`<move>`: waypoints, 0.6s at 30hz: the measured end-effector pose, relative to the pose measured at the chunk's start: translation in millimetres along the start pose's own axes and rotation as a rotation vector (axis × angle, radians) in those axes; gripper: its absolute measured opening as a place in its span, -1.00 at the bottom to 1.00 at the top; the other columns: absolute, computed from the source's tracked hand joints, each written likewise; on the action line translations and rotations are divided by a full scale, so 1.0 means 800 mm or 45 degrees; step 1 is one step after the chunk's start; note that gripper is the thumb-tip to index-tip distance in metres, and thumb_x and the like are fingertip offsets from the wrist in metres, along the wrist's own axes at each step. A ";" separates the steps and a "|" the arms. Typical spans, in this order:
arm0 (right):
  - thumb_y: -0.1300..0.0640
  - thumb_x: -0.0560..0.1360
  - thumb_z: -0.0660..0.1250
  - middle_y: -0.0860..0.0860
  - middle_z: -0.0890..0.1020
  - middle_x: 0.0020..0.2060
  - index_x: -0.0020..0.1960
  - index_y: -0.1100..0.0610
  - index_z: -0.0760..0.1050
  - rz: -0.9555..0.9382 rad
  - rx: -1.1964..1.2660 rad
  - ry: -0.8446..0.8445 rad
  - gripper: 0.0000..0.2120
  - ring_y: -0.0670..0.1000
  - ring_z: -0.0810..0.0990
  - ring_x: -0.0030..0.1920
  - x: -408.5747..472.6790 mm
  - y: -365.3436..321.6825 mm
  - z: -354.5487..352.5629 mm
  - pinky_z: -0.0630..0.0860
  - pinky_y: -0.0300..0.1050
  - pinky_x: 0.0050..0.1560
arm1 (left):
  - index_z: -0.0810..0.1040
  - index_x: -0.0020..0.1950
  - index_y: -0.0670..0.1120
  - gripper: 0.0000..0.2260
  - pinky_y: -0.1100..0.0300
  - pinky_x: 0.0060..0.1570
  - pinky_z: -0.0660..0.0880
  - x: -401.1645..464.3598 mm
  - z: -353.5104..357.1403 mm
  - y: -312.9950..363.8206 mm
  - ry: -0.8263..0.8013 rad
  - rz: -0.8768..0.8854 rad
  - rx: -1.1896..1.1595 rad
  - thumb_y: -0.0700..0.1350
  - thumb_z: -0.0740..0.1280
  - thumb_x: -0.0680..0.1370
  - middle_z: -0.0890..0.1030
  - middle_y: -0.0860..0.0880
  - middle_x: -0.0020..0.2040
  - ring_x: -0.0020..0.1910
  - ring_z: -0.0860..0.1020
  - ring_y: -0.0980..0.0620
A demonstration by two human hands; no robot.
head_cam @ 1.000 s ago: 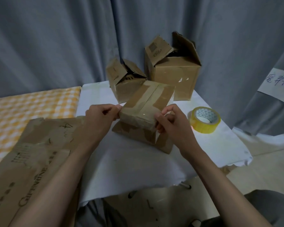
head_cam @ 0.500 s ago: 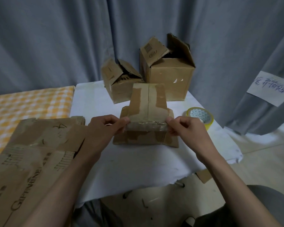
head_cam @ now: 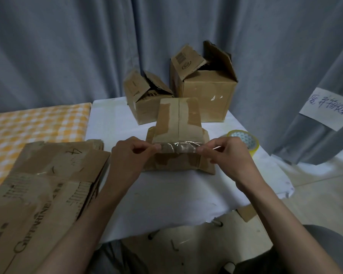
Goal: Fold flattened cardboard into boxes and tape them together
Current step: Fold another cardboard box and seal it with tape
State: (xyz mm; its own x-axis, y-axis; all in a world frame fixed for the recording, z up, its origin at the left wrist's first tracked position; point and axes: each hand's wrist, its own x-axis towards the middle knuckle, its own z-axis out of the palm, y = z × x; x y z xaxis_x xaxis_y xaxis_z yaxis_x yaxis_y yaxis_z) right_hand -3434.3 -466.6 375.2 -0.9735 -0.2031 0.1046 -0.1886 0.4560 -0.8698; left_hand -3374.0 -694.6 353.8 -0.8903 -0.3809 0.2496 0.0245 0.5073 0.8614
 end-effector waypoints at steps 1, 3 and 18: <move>0.11 0.44 0.53 -0.03 0.64 -0.40 -0.21 0.17 0.72 -0.006 -0.014 0.014 -0.87 0.07 0.58 -0.29 0.002 0.001 0.001 0.53 0.00 -0.10 | 0.62 -0.26 0.19 -0.88 0.19 -0.13 0.52 0.001 0.002 0.000 -0.001 0.009 0.007 0.02 0.47 0.46 0.63 0.11 -0.23 -0.20 0.56 0.23; 0.12 0.44 0.53 -0.04 0.62 -0.41 -0.22 0.18 0.72 -0.018 -0.031 0.033 -0.87 0.00 0.54 -0.32 0.005 0.007 0.003 0.50 -0.05 -0.14 | 0.66 -0.23 0.11 -0.92 0.25 -0.16 0.49 0.002 0.006 -0.003 -0.007 0.027 0.019 -0.01 0.47 0.47 0.63 0.08 -0.24 -0.20 0.56 0.21; 0.11 0.46 0.51 -0.04 0.43 -0.29 -0.25 0.07 0.33 -0.507 -0.408 0.290 -0.66 -0.03 0.41 -0.31 0.015 0.054 0.018 0.38 -0.08 -0.29 | 0.49 -0.15 -0.09 -0.72 0.04 -0.15 0.58 0.030 0.020 -0.033 -0.009 0.485 0.129 0.06 0.50 0.43 0.57 0.02 -0.16 -0.17 0.57 0.07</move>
State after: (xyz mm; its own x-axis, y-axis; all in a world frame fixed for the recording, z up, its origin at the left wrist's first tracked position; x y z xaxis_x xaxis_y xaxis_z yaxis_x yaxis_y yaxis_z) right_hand -3452.2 -461.4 331.7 -0.8157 -0.2377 0.5274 -0.5427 0.6300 -0.5554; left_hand -3403.6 -704.9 330.0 -0.8292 -0.1455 0.5396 0.3091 0.6850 0.6598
